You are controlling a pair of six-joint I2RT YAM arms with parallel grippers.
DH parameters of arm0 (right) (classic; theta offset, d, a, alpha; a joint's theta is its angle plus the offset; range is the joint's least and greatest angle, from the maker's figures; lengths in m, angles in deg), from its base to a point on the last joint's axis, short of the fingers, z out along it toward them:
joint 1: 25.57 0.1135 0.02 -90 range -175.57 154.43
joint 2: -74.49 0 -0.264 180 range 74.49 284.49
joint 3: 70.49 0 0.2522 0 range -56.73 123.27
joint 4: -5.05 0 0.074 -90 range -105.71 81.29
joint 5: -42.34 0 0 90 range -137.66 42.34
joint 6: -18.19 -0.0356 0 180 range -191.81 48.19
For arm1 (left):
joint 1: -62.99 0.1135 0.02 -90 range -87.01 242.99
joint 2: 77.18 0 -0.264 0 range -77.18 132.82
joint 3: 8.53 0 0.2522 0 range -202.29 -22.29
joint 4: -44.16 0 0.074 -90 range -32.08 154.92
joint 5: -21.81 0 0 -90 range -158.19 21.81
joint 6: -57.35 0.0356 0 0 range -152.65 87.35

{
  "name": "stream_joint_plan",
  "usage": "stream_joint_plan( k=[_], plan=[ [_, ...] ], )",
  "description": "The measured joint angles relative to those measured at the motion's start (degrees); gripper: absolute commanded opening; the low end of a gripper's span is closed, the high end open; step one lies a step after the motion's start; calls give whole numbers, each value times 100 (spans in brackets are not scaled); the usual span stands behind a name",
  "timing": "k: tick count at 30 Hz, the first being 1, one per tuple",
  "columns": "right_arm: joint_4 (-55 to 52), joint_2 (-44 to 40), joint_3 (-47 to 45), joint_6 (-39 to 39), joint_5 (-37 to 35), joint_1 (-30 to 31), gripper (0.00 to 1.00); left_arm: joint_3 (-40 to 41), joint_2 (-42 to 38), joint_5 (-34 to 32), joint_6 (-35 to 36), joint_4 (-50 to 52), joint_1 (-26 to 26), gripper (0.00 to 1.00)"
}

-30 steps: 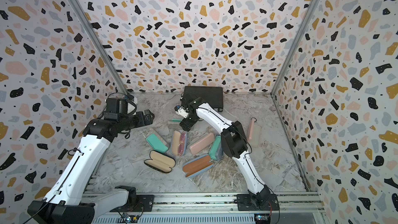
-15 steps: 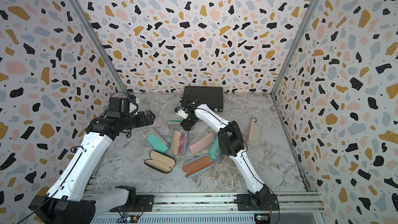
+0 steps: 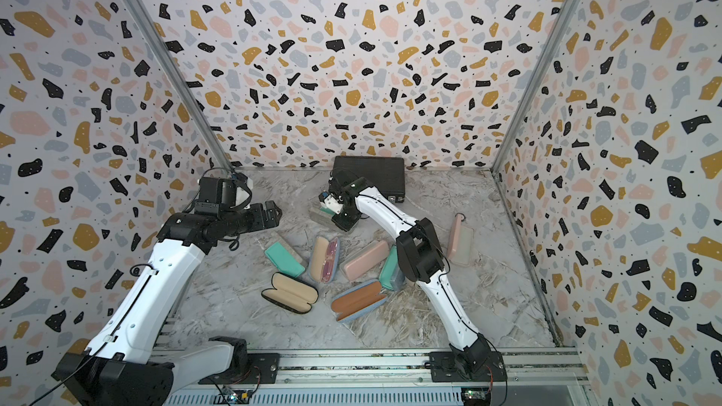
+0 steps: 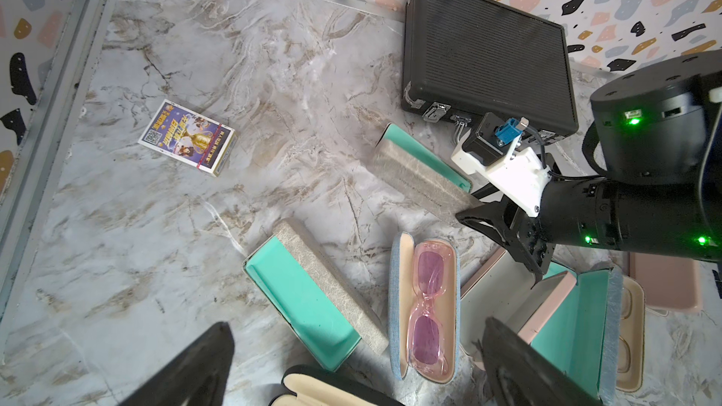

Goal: Close the glasses case
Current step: Adjust the glasses case at the center of the board.

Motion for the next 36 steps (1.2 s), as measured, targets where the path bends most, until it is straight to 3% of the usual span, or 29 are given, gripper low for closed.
stream_joint_plan(
  k=[15, 36],
  plan=[
    [157, -125, -297, -378, -92, -31, 15, 107, -2, 31, -28, -101, 0, 99],
    [638, -833, -1473, -2120, -682, -151, 17, 267, -254, 197, -179, -131, 0, 99]
  ],
)
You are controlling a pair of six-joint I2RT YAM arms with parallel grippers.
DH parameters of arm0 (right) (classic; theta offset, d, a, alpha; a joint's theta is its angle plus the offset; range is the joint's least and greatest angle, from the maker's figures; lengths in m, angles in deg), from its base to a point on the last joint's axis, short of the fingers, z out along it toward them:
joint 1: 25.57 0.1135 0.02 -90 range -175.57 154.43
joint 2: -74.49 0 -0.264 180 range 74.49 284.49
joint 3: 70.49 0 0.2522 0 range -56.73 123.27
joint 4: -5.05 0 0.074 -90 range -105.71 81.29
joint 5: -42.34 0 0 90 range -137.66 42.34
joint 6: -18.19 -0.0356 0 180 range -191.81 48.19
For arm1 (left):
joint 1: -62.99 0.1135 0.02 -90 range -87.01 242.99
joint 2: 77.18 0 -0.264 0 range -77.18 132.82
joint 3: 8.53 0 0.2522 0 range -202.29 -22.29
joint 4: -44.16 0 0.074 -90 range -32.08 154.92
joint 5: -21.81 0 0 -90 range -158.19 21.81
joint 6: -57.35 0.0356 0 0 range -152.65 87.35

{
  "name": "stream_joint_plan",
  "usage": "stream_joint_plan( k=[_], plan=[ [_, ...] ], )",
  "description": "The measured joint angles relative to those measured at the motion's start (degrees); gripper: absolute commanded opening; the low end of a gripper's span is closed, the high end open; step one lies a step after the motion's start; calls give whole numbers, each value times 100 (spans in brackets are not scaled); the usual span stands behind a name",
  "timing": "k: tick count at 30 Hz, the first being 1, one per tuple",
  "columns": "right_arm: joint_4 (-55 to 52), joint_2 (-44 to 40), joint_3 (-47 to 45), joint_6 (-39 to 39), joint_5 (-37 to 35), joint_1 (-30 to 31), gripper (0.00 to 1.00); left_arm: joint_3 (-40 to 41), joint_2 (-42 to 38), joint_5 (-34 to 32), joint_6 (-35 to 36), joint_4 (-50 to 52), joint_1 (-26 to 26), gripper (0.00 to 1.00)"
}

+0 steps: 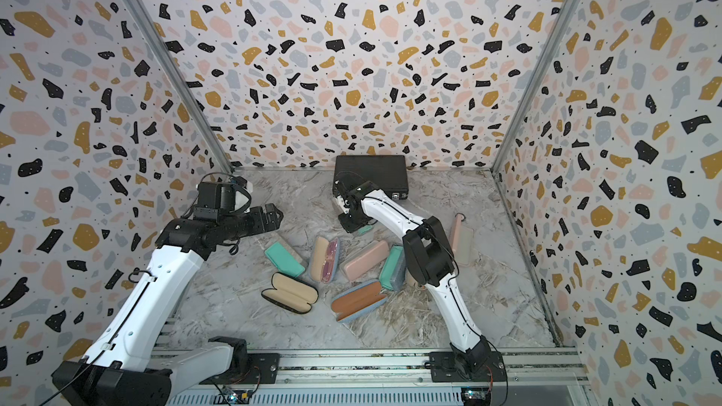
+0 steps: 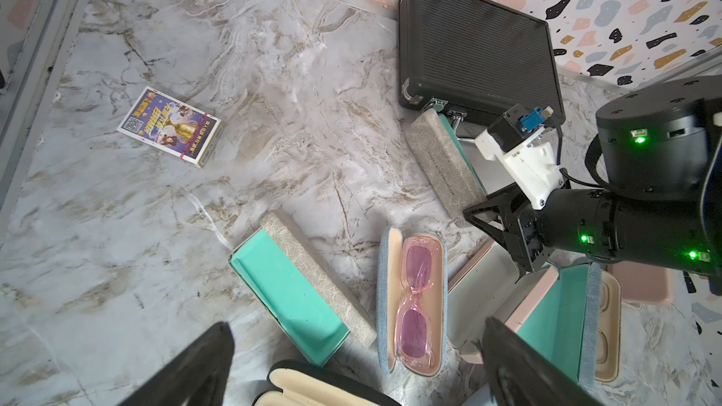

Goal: Close the glasses case
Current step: Adjust the glasses case at the center of the board.

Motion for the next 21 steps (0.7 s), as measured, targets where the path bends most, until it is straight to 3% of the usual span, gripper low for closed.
stream_joint_plan(
  k=[21],
  plan=[
    [365, -409, -651, -743, 116, -127, 20, 57, -164, 0, -20, 22, 0, 99]
  ],
)
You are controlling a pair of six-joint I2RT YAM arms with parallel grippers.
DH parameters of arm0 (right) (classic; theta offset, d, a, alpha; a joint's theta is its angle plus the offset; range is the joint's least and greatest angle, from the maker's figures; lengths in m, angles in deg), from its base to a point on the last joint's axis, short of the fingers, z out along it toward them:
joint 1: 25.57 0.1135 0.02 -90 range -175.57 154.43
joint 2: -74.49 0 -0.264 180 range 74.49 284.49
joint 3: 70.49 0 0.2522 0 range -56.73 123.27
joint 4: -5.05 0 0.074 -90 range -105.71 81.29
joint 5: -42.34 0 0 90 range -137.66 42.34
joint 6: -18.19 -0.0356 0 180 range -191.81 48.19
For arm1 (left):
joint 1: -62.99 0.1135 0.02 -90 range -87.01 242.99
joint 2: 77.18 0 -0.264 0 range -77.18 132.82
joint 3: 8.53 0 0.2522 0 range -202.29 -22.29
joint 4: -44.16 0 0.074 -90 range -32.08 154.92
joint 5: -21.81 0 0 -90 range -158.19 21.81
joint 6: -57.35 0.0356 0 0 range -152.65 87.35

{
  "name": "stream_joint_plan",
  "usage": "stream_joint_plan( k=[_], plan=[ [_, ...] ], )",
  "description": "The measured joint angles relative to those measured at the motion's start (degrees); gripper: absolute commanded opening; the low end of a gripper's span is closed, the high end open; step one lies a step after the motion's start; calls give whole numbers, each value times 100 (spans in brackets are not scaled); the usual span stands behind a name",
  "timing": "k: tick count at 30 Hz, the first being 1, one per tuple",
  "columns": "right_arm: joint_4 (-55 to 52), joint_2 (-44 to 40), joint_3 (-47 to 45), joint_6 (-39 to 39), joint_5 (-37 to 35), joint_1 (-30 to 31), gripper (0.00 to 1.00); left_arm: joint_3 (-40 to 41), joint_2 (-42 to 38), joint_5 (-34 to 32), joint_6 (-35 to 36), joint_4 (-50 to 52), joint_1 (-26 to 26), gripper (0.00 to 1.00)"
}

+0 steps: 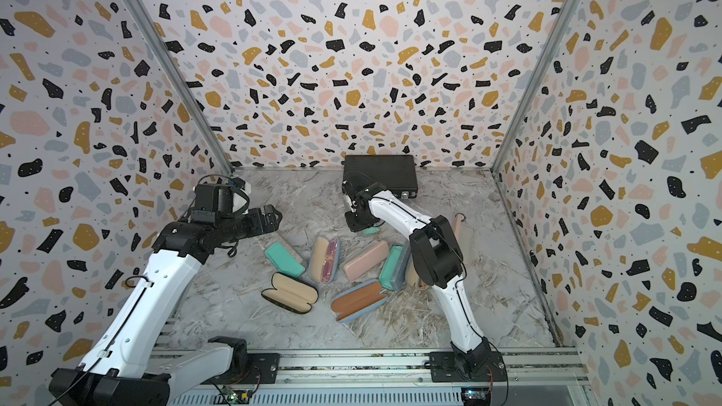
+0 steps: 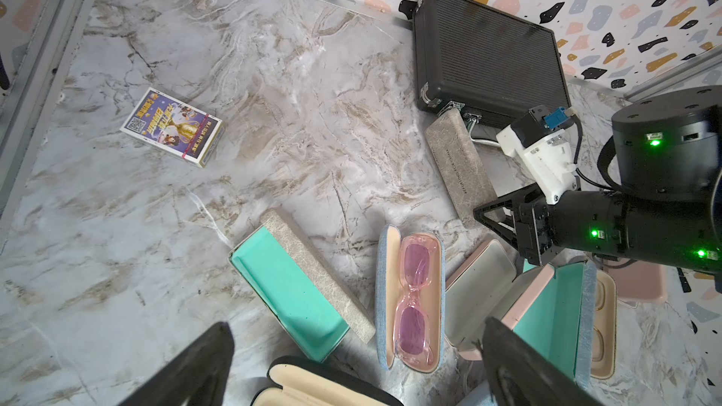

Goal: Close the glasses case
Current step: Adjust the glasses case at the center of the board.

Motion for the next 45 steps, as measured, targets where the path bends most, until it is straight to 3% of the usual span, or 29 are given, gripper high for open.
stream_joint_plan(
  k=[17, 37, 45],
  plan=[
    [-66, -2, 173, -195, 114, 485, 23, 101, -166, -4, -17, 26, 0, 99],
    [-120, -114, 339, -236, -22, 623, 48, 190, -247, -48, -15, 44, 0, 99],
    [-404, -1537, 286, 313, -879, 623, 72, -101, -129, -114, 50, 190, 0, 99]
  ],
)
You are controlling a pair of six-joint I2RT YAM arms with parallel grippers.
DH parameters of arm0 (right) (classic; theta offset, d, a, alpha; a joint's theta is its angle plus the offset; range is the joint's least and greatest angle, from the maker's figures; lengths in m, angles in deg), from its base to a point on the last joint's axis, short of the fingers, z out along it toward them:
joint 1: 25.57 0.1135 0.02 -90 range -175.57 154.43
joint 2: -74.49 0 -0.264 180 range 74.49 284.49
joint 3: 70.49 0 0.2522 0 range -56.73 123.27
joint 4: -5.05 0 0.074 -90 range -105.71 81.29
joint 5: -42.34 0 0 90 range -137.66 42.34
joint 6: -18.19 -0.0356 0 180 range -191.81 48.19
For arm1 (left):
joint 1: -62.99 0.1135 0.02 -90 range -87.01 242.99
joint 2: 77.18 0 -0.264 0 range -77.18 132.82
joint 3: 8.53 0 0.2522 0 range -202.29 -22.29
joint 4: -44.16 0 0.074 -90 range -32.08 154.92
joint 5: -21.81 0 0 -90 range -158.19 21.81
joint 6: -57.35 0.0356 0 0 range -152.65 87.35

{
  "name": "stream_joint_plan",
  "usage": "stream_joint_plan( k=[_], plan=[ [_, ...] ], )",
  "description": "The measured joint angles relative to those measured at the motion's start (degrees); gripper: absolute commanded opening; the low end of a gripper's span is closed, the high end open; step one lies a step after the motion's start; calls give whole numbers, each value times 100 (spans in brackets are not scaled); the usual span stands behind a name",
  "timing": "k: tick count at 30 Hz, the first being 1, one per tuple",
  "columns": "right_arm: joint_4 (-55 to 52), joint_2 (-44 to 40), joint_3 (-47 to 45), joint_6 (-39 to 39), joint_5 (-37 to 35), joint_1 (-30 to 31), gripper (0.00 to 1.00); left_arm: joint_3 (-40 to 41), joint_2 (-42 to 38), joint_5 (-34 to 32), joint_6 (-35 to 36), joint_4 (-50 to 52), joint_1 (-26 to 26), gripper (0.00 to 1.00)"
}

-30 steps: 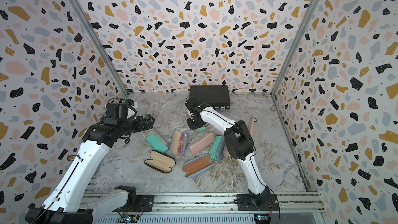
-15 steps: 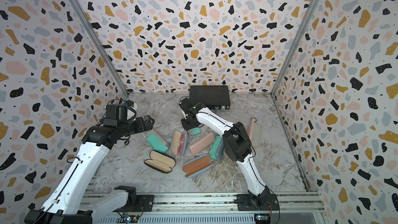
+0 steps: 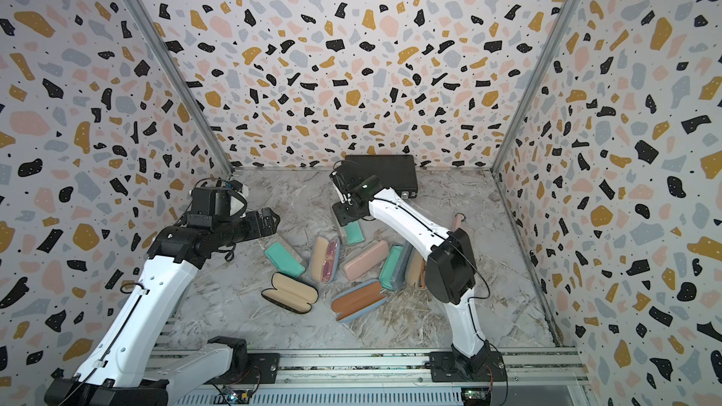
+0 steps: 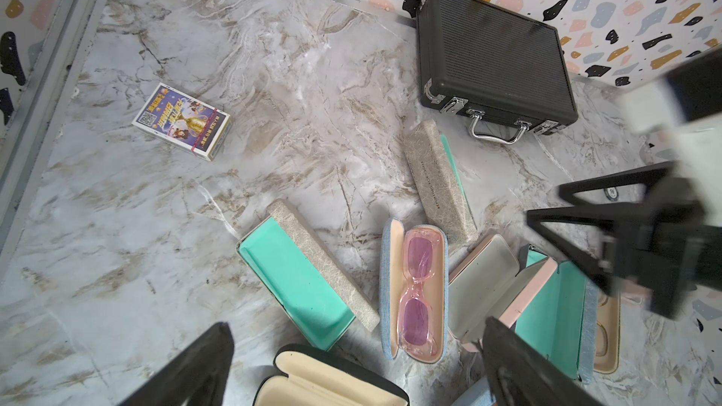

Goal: Close the glasses case
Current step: Adjust the glasses case at the center of the board, then close the glasses case at the center of the board.

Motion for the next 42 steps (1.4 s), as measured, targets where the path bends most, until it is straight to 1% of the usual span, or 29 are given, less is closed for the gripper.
stream_joint_plan(
  k=[3, 6, 7, 10, 13, 16, 19, 21, 22, 24, 25, 26, 28, 32, 34, 35, 42],
  plan=[
    [-68, -704, 20, 297, -479, -4, 83, -358, 81, -85, 74, 20, 0, 99],
    [-105, -1303, 26, 551, -946, -9, 93, -717, 96, -173, 157, 33, 0, 99],
    [-116, -1467, 24, 627, -1064, -31, 95, -815, 96, -205, 184, 31, 0, 99],
    [-127, -1871, 0, 745, -1209, -127, 97, -1036, 116, -291, 284, 4, 0, 99],
    [-133, -2105, -184, 734, -1108, -348, 97, -1270, 391, -341, 341, 13, 0, 99],
    [-142, -2107, -490, 645, -863, -584, 96, -1552, 955, -216, 354, -11, 0, 99],
    [-131, -1934, -870, 533, -573, -758, 93, -1692, 1626, 105, 315, -66, 0, 99],
    [-39, -1779, -1132, 452, -328, -813, 90, -1692, 1989, 302, 249, -83, 0, 100],
    [-7, -1692, -1252, 396, -214, -835, 87, -1676, 2142, 396, 212, -96, 0, 98],
    [72, -1539, -1445, 297, 24, -890, 72, -1598, 2343, 575, 127, -168, 0, 94],
    [103, -1451, -1517, 227, 155, -920, 58, -1543, 2406, 658, 81, -195, 0, 89],
    [138, -1375, -1558, 168, 260, -940, 46, -1486, 2437, 741, 24, -225, 0, 79],
    [219, -1244, -1587, 68, 452, -999, 29, -1405, 2465, 881, -44, -282, 0, 60],
    [367, -979, -1589, -85, 855, -1174, 8, -1311, 2564, 1158, -234, -431, 0, 18],
    [437, -804, -1589, -129, 1078, -1261, 2, -1290, 2662, 1294, -319, -494, -2, 2],
    [463, -682, -1589, -142, 1165, -1300, 0, -1279, 2736, 1366, -341, -520, -2, 0],
    [507, 157, -1499, -160, 1716, -1432, 0, -1226, 3318, 1580, -514, -555, -120, 0]
  ],
)
